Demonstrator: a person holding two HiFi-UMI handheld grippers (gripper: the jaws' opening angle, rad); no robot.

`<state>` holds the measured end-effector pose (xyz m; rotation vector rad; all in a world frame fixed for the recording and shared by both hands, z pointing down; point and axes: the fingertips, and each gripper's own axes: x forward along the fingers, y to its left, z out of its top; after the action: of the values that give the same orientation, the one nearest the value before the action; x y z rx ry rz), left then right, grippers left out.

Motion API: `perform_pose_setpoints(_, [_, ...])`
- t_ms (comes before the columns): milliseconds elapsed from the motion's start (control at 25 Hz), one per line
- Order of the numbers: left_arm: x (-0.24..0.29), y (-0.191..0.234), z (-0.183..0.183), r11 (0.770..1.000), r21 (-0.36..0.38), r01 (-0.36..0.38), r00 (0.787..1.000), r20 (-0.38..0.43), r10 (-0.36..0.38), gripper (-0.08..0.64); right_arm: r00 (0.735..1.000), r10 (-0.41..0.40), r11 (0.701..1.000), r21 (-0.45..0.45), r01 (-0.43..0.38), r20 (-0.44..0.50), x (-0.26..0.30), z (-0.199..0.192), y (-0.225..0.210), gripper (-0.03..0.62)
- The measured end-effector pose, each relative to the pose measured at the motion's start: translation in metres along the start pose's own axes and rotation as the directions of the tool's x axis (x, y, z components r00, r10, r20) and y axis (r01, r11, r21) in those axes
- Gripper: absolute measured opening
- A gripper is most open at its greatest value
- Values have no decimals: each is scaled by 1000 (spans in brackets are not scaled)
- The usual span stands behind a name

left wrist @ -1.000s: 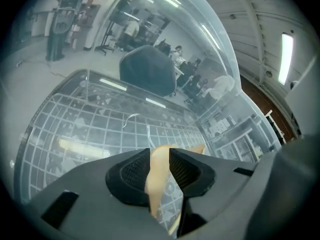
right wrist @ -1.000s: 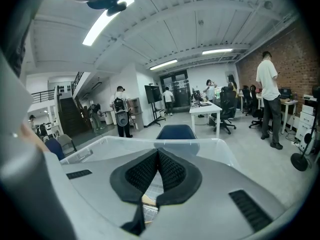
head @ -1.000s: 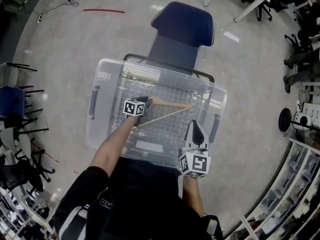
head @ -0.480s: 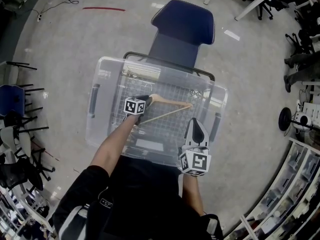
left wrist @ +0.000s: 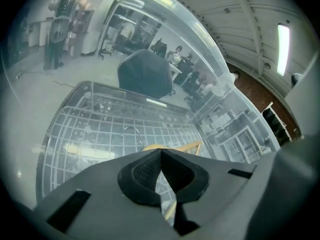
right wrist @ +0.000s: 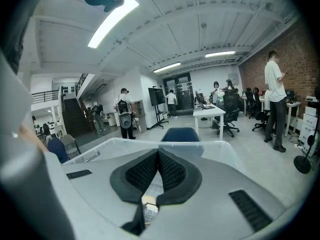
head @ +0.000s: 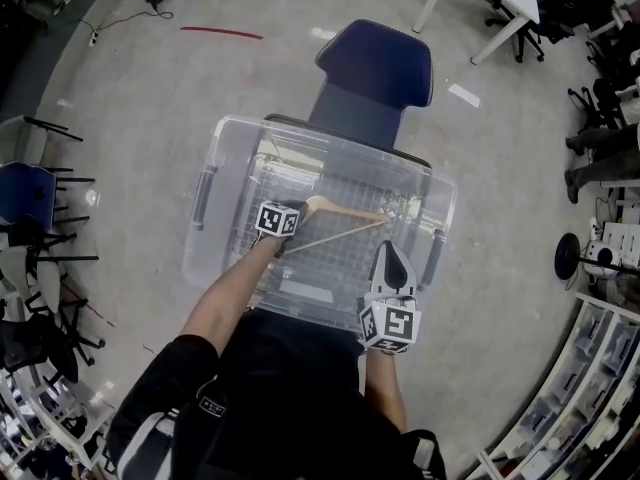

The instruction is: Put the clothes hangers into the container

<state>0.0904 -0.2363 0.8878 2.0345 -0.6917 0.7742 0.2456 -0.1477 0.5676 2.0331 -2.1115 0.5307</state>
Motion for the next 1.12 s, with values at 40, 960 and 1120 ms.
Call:
perform_pose_setpoints(40, [-5,-3,1,1000,6,3,1000,8,-3,25,1000,3,1000,0,-3,3,-3,0,3,13])
perform_pose_setpoints(960, [-255,-118,79,955,280,-96,850,523,-68,25,997,60,998,-30,-59,47,-48,4,89,14])
perform_pose_setpoints(1120, [-303,-145,80,938,327,-117,798,593,-107,25,997,58,998,-36,-56,57,-54,7,95,12])
